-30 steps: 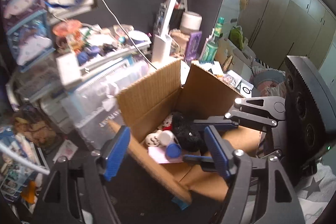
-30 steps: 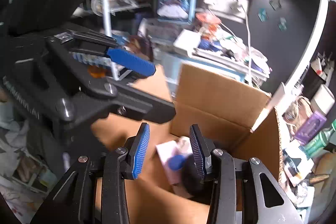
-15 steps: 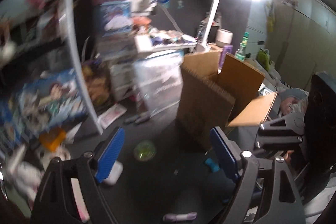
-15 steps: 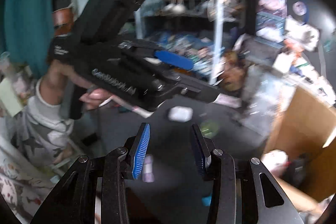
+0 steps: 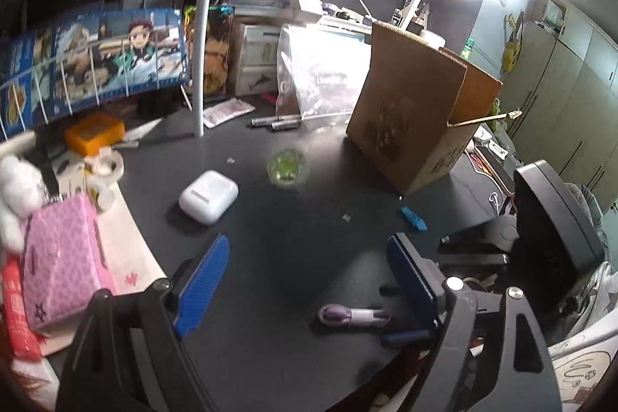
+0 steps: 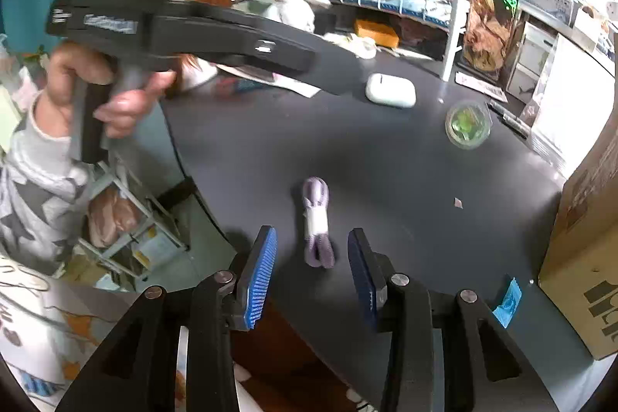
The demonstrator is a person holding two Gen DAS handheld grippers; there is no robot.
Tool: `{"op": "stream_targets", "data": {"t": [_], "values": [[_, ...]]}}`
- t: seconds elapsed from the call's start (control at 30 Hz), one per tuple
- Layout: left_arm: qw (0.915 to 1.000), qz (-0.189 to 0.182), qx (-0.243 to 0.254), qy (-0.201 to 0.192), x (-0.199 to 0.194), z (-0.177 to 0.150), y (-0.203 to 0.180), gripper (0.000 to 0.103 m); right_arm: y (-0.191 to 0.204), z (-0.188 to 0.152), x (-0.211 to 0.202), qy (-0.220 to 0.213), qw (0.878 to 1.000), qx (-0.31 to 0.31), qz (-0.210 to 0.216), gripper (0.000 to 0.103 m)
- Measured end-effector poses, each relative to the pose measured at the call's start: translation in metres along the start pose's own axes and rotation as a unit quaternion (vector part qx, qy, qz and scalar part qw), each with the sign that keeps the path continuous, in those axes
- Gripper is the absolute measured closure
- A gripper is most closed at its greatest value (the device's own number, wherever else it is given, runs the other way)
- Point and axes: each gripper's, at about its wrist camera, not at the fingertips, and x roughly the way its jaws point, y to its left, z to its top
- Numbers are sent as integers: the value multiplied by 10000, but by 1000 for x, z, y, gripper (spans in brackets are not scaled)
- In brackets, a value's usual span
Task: Organize objects
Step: 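Move the right tool to the lavender cable tie and grasp it, then carry the lavender cable tie into the box and open the right gripper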
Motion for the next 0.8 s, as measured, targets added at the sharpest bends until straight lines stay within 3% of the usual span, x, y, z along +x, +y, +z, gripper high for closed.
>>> {"op": "stream_targets", "data": {"t": [0.23, 0.57, 0.63, 0.7, 0.8], "values": [[9997, -70, -92, 200, 7, -9, 5, 21, -2, -3, 5, 103, 9997, -144, -164, 94], [9977, -482, -182, 436, 15, -4, 0, 22, -9, 10, -11, -202, 9985, -275, -439, 96], [9970, -635, -171, 419, 14, 1, -5, 26, -11, 16, -21, -339, 9976, -322, -510, 96], [9959, -800, -168, 390, 12, 8, -9, 40, -11, 21, -30, -477, 9962, -408, -609, 96], [9941, -1023, -182, 322, 7, 21, -15, 50, -12, 30, -45, -699, 9929, -561, -776, 96]]}}
